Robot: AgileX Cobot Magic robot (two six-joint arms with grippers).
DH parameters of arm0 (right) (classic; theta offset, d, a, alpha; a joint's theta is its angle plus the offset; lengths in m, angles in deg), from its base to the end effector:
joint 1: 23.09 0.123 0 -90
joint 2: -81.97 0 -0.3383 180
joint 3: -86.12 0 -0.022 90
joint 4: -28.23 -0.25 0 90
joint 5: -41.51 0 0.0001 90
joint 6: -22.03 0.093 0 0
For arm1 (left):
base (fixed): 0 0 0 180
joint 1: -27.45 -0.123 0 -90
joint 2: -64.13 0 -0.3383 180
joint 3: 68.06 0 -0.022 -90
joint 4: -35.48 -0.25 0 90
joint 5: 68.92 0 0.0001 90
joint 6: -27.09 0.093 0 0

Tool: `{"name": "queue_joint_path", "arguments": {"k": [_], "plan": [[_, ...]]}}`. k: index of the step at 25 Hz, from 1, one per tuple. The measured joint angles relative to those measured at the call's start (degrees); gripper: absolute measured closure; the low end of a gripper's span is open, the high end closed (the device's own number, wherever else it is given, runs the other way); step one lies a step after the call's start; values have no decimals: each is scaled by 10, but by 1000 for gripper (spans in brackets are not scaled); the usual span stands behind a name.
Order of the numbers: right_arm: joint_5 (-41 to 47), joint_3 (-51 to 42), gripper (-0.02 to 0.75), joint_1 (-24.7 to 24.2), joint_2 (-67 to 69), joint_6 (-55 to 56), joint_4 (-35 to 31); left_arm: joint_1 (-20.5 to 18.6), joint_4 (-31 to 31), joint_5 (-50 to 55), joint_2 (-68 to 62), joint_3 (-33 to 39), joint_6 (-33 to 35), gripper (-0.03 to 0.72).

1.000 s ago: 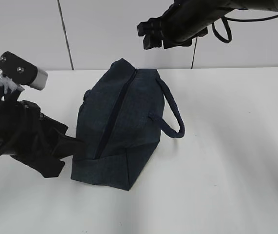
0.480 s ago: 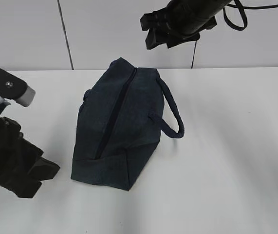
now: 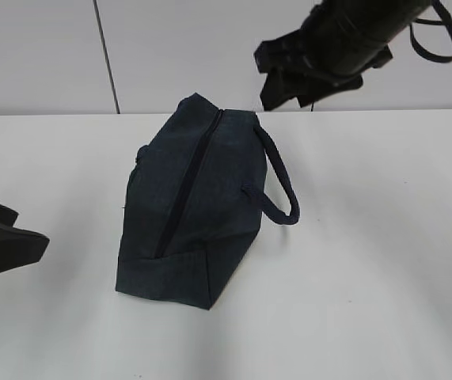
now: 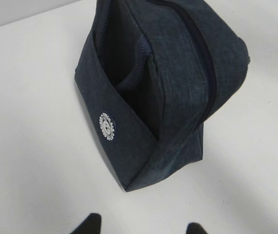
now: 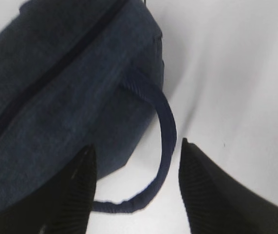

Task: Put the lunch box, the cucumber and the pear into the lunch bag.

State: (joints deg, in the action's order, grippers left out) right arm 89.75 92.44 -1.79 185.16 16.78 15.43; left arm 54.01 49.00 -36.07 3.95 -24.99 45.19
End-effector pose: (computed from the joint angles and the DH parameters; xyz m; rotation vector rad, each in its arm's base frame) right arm 0.3497 0.1529 0.3697 -0.4637 2.5013 0.3811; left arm 0.1243 -0.0754 0.3149 0.7392 2.2595 -0.3174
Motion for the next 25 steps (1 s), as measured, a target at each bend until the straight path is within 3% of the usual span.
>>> {"name": "queue_joint_path", "arguments": {"k": [9,25], "plan": [[-16,-234,361,0,-195,4,20,0,-24,72,94,1,-3,377],[99,-464,367,0,-609,11,128,0,-69,203,258,2,-81,381]]}}
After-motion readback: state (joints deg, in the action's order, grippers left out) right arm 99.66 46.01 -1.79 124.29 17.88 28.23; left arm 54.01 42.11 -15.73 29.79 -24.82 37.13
